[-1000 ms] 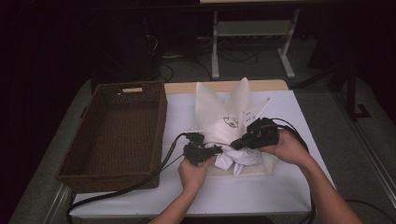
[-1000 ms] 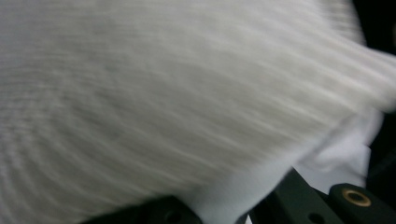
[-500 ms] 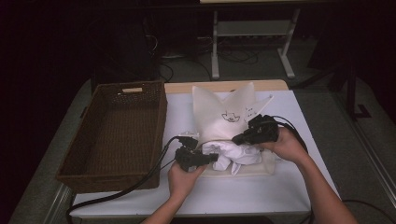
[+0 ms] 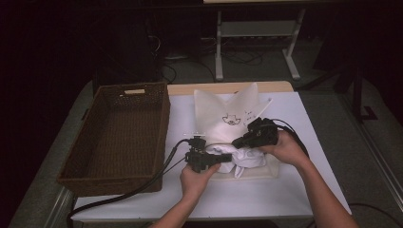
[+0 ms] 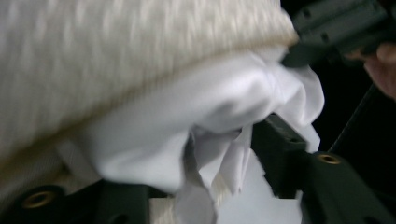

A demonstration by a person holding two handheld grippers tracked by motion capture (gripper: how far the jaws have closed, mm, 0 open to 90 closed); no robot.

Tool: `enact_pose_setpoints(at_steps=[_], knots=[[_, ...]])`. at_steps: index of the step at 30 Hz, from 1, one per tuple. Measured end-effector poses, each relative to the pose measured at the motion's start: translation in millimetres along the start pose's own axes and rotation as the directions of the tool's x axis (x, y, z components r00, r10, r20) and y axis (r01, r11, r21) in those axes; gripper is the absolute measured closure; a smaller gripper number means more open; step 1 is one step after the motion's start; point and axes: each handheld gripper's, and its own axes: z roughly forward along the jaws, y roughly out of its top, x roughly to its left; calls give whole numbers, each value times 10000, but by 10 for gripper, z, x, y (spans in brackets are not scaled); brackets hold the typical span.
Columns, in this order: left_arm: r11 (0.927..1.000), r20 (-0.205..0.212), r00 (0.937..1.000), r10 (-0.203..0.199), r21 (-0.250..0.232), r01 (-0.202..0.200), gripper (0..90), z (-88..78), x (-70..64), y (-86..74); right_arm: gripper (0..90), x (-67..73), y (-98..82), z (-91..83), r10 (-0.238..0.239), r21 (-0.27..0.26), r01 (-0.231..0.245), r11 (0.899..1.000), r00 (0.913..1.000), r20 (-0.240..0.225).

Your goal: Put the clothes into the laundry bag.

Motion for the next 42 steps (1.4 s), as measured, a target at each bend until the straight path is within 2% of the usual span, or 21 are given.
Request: enact_pose_setpoints(at_steps=[2,4,6,8,10,12,14,16,17,19,21,24,25,27,28,31,33,35,38,40,42], knots=[[9991,-147,9995,291,-294,-295,751,0,9,25,888,16,13,-17,-12,-79,11,10000,10000,-84],[9978,-166,9994,307,-587,-316,818,-6,7,62,888,49,30,-33,-145,-82,144,9999,9998,-100],[9955,-319,9989,355,-864,-381,833,-7,5,114,889,81,48,-61,-247,-89,246,9997,9997,-64],[9927,-475,9987,178,-1181,-233,833,-2,26,167,889,111,79,-97,-325,-259,322,9991,9994,-98],[9911,-738,9971,172,-1305,-268,832,-5,43,198,889,136,118,-132,-413,-248,414,9988,9991,34],[9928,-805,9959,416,-1084,-502,807,-14,30,190,889,110,114,-129,-376,-161,378,9992,9992,164],[9949,-933,9930,720,-635,-781,764,-22,10,162,888,51,63,-82,-191,206,184,9996,9993,332],[9935,-1063,9882,1103,-177,-1128,698,-37,-21,133,887,1,2,-32,38,264,-45,9996,9996,272],[9906,-1148,9840,1361,21,-1368,682,-51,-40,119,887,-11,-17,-15,86,258,-93,9996,9996,256],[9875,-1144,9809,1572,266,-1552,655,-91,-72,89,886,-17,-34,-2,118,211,-124,9997,9996,269],[9820,-1200,9750,1872,496,-1824,630,-140,-109,59,886,-22,-38,-15,143,174,-149,9997,9993,348],[9784,-1021,9741,2018,663,-1957,593,-196,-162,6,885,-52,-49,-45,224,62,-227,9997,9988,433],[9748,-1031,9706,2176,723,-2109,583,-209,-181,-18,885,-58,-55,-51,251,82,-255,9996,9987,449],[9636,-1236,9570,2624,870,-2530,546,-206,-209,-73,885,-60,-61,-54,278,74,-282,9996,9986,452],[9626,-1229,9565,2647,940,-2543,536,-191,-207,-93,885,-57,-59,-53,266,92,-270,9996,9986,452],[9653,-1073,9626,2488,1095,-2373,516,-107,-168,-130,885,-46,-47,-33,214,133,-220,9997,9988,447],[9758,-761,9762,2032,974,-1956,511,-36,-117,-119,884,-40,-39,-15,167,185,-175,9997,9989,432],[9869,-336,9876,1536,556,-1516,522,40,-71,-73,883,-40,-31,-3,148,166,-156,9997,9989,445],[9913,-223,9913,1301,221,-1296,561,173,-44,21,885,-54,-24,2,172,144,-179,9997,9987,470],[9888,-248,9885,1491,66,-1490,618,241,-63,75,885,-52,-17,-3,157,149,-165,9998,9986,506],[9885,-261,9881,1514,95,-1512,638,301,-78,132,885,-54,-13,-24,192,117,-199,9997,9983,558]])
